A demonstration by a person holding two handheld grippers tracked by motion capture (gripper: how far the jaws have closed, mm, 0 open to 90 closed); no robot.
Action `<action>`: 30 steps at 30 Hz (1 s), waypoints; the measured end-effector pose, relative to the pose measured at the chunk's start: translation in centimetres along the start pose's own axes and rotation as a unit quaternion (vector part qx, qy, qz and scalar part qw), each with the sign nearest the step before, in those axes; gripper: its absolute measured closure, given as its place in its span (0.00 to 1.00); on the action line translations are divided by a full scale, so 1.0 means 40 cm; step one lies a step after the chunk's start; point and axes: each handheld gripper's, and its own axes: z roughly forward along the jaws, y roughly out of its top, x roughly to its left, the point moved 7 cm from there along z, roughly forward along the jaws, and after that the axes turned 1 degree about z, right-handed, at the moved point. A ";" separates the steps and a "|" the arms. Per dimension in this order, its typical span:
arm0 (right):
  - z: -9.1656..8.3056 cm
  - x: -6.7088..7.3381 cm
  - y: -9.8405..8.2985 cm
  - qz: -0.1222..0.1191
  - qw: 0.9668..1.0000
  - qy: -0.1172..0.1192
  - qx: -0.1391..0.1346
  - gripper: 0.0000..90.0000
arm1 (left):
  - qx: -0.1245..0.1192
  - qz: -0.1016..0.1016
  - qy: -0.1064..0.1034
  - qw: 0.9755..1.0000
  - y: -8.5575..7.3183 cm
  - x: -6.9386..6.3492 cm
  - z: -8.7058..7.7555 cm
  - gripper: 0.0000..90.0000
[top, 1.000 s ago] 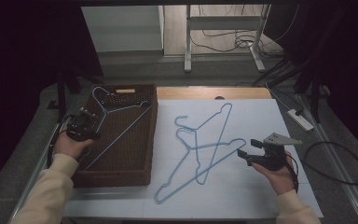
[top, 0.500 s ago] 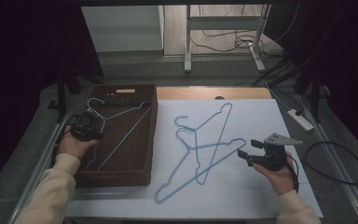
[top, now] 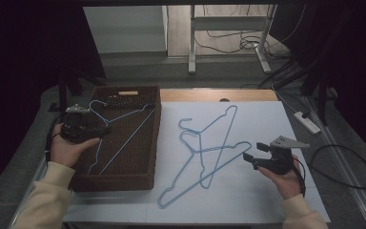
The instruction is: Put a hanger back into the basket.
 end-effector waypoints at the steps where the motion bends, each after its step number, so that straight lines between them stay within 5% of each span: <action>1: -0.001 0.000 0.000 0.001 1.000 0.000 0.000 0.28 | -0.005 0.009 -0.005 1.000 -0.001 -0.011 -0.005 0.39; 13: -0.012 0.000 0.000 0.001 1.000 -0.003 -0.007 0.27 | -0.056 0.061 -0.075 0.994 -0.024 -0.166 -0.048 0.34; 16: -0.014 0.000 0.000 -0.002 1.000 -0.004 -0.007 0.27 | -0.069 0.083 -0.100 0.989 -0.028 -0.229 -0.055 0.34; 19: -0.014 -0.001 -0.003 -0.002 1.000 -0.004 -0.005 0.27 | -0.075 0.085 -0.120 0.986 -0.033 -0.272 -0.048 0.34; 30: -0.011 0.004 -0.006 -0.010 1.000 -0.002 -0.002 0.27 | -0.085 0.073 -0.129 0.985 -0.031 -0.306 -0.009 0.34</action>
